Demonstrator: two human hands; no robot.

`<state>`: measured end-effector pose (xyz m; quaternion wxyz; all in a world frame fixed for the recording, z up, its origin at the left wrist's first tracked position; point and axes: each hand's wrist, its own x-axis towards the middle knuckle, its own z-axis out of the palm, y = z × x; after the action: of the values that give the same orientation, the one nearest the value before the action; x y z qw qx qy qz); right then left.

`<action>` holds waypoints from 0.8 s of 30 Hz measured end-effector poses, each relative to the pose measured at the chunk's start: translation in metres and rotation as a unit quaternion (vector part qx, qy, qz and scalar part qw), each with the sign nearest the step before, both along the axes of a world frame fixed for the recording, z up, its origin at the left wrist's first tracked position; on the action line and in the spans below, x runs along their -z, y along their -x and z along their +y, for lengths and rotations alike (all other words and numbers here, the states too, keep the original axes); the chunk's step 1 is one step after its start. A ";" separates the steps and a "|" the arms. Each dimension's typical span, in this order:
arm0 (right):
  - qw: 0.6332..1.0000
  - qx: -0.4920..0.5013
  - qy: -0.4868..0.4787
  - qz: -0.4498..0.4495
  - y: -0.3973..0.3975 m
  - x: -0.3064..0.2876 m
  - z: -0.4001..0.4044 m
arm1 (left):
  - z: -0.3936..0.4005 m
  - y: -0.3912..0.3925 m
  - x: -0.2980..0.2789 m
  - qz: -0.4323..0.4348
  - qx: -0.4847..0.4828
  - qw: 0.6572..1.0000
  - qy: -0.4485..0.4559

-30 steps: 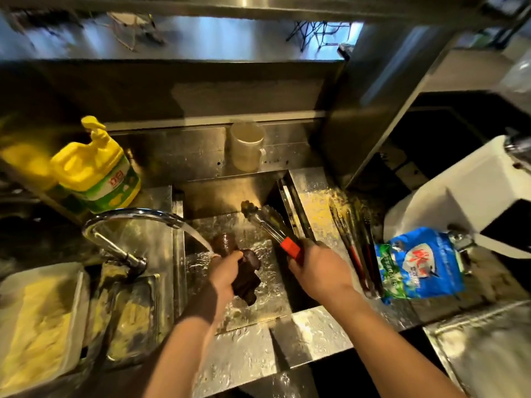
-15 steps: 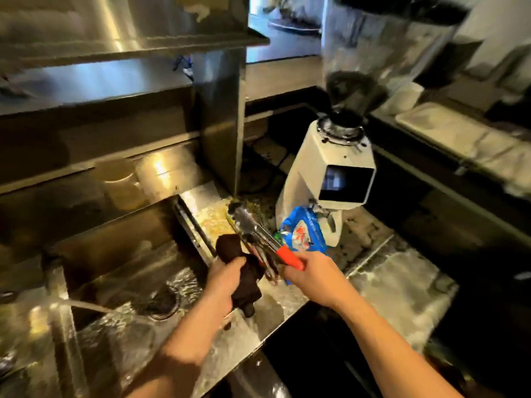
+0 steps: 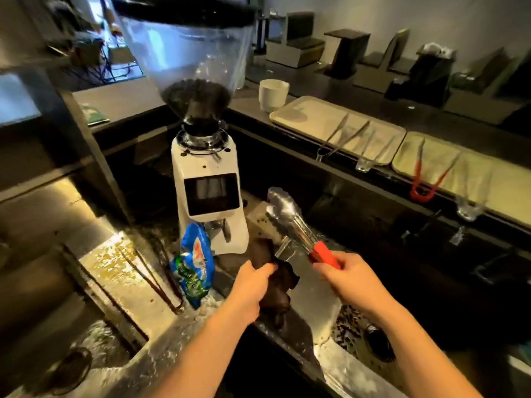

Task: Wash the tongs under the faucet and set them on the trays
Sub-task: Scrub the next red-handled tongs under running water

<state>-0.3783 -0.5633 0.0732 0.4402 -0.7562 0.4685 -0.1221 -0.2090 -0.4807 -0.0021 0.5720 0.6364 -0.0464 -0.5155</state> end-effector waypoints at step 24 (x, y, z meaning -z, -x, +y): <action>0.958 0.202 -0.069 -0.191 -0.183 -0.077 -0.179 | -0.163 -0.059 -0.076 -0.057 0.014 0.998 0.032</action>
<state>-0.1957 -0.7419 0.1506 0.5386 -0.5766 0.5256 -0.3182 -0.1504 -0.6434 0.0738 0.5807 0.6457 -0.1046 -0.4847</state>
